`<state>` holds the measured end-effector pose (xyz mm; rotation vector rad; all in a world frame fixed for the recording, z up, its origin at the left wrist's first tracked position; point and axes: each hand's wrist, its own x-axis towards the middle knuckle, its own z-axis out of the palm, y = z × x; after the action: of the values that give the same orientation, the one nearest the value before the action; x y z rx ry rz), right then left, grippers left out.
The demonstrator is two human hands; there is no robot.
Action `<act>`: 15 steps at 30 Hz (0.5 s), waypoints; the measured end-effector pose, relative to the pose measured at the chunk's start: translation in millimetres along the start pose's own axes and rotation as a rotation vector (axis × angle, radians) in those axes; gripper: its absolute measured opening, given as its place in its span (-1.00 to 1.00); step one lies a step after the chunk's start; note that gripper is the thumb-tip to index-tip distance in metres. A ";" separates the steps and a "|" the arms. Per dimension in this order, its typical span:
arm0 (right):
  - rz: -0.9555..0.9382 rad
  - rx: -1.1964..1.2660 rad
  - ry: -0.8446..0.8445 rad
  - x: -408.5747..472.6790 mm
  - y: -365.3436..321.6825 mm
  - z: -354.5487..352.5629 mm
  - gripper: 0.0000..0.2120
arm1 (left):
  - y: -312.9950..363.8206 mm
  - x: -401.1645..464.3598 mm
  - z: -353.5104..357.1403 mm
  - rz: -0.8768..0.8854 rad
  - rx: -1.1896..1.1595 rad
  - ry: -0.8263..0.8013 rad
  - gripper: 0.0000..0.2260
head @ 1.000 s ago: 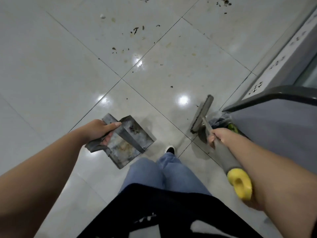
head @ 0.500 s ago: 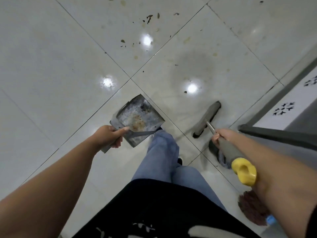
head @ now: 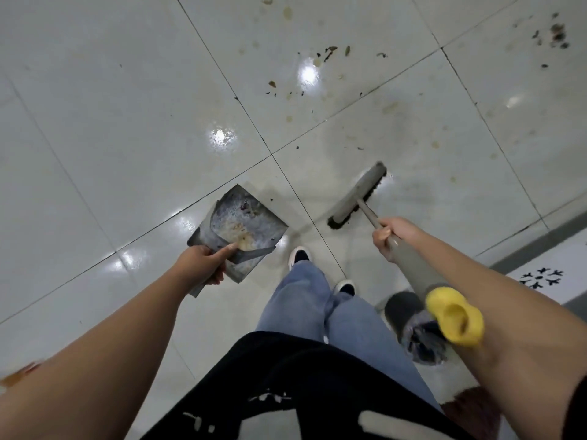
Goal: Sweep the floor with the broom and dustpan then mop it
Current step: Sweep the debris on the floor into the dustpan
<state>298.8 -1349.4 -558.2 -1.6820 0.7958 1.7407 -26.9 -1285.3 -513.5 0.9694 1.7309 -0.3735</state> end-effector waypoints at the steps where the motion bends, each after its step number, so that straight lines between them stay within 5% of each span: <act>1: 0.025 -0.034 -0.015 -3.4 -5.3 -1.1 -0.66 | -2.0 -1.6 -0.3 -0.001 0.027 0.011 -0.60; 9: -0.166 -0.872 0.101 -40.3 -16.5 -1.7 -0.77 | -7.1 -32.8 3.6 -0.014 0.123 0.094 -0.54; 15: -0.165 -1.307 -0.125 -53.2 -7.3 24.3 -0.91 | -10.3 -63.2 20.0 -0.087 0.041 0.145 -0.58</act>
<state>290.3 -1326.5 -504.5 -2.1954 -0.7517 2.3624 -15.3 -1331.7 -466.4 0.9726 1.9085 -0.4045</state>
